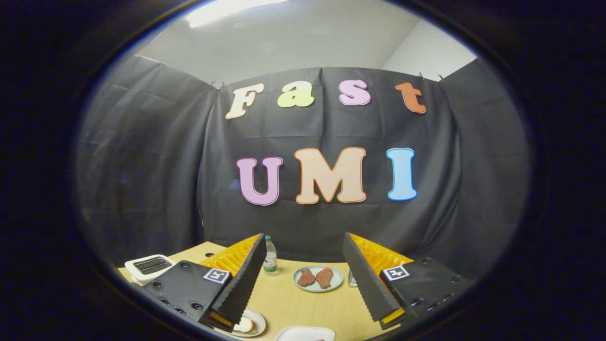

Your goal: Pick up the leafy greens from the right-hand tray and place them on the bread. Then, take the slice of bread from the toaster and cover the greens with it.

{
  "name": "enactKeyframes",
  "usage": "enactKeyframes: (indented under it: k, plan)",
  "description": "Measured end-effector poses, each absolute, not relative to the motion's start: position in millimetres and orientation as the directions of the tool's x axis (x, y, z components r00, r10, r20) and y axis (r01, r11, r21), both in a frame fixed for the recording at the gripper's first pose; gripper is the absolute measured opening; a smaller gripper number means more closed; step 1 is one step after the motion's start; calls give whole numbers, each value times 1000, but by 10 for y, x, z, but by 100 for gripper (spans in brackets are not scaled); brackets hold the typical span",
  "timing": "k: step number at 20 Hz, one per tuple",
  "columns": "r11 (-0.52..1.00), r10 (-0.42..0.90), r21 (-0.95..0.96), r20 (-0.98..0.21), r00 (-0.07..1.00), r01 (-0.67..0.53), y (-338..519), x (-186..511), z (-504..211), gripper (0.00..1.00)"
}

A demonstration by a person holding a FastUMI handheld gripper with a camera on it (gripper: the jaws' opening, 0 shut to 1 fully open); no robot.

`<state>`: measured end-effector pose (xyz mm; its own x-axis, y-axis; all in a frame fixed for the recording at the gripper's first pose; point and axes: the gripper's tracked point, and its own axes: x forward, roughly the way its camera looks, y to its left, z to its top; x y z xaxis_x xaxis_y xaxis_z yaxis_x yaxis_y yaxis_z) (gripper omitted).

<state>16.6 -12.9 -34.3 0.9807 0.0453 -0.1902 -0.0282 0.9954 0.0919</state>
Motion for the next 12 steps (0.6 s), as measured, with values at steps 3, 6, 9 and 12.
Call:
enactKeyframes:
  k: [3, 6, 9, 12]
  plan:
    - [996, 44, 82, -187, 981, -29, -138, 177, -353, 100]
    - [997, 46, 73, -182, 982, -33, -135, 197, -330, 100]
    - [997, 42, 66, -186, 982, -30, -162, 205, -349, 100]
    - [997, 32, 68, -171, 985, -20, -195, 226, -310, 100]
